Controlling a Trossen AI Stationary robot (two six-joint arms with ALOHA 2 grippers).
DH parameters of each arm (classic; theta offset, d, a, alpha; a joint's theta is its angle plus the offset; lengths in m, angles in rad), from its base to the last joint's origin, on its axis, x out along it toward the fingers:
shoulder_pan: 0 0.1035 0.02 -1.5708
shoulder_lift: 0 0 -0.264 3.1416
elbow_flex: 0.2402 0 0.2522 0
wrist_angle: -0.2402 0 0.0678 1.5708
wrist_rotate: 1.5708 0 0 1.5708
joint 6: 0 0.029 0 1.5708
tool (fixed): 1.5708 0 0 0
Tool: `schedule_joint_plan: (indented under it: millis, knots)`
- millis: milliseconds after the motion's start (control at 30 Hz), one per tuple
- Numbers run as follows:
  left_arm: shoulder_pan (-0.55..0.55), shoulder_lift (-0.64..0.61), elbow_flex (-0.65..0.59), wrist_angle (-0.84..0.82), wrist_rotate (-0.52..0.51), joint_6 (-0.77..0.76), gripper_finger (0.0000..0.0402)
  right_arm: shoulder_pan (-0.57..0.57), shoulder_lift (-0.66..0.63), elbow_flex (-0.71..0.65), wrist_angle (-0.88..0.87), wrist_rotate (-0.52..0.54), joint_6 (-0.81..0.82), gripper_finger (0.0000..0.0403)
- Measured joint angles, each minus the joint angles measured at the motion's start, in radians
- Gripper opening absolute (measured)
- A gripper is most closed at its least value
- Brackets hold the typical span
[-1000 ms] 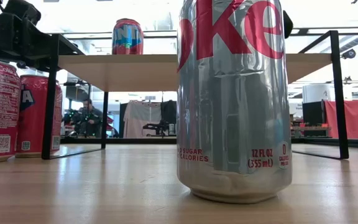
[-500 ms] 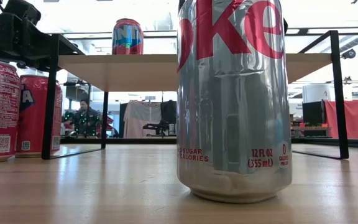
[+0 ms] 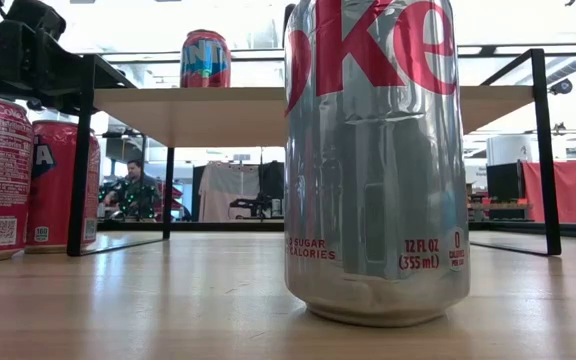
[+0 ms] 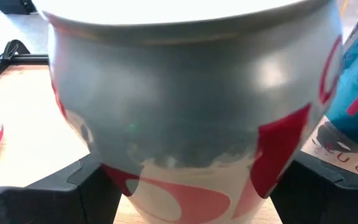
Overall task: Place canned beverage on shelf
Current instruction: Put the right silver red soda can on the shelf
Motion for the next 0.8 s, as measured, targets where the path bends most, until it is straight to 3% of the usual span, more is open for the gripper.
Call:
schedule_joint_plan:
  millis: [800]
  knots:
    - [0.0, 0.0, 0.0, 0.0, 0.0, 0.0, 0.04, -0.017, 0.0, 0.0, 0.034, 0.003, -0.002, 0.0311]
